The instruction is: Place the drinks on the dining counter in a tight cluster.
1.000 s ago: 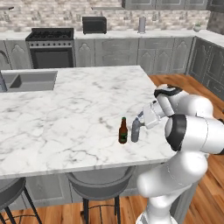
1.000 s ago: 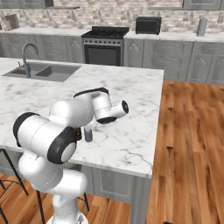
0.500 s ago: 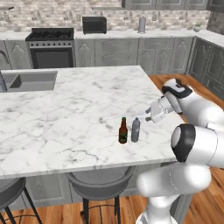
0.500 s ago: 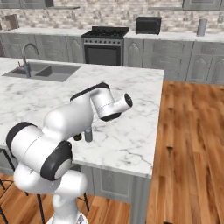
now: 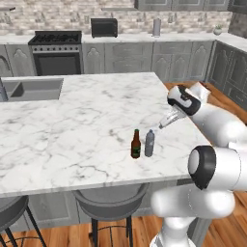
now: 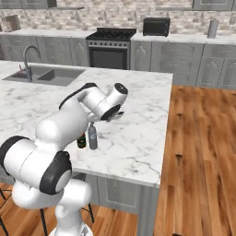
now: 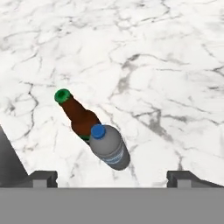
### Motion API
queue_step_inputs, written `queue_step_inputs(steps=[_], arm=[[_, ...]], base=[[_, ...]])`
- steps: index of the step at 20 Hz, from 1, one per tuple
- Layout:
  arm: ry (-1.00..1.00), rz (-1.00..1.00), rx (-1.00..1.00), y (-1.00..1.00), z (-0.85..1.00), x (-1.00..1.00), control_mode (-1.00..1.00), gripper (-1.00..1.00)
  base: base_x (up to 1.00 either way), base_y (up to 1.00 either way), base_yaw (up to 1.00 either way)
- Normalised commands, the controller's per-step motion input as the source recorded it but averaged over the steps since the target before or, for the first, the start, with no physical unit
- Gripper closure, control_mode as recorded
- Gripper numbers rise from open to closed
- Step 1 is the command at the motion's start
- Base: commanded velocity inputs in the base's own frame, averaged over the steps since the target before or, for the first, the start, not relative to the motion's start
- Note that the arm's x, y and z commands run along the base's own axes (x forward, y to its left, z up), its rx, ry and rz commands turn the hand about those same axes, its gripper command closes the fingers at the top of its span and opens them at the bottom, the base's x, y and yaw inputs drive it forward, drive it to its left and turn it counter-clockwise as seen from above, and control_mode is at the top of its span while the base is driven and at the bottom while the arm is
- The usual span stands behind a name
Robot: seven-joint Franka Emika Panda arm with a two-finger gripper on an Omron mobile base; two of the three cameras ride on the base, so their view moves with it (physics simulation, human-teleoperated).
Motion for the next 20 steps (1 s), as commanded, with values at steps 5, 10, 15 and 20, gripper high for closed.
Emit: queue_step_inputs(steps=[5, 10, 15, 20], arm=[[0.02, -0.53, -0.34, 0.05, 0.0, -0.07, -1.0, -1.0], [0.0, -0.54, -0.22, 0.0, 0.15, -0.49, -1.0, -1.0], [-0.04, -0.21, -0.04, 0.33, 0.84, -0.68, -1.0, -1.0], [-0.01, -0.06, 0.0, 0.05, 0.92, -0.77, -1.0, -1.0]], base=[[0.0, 0.0, 0.0], [0.0, 0.0, 0.0], [0.0, 0.0, 0.0], [0.0, 0.0, 0.0]])
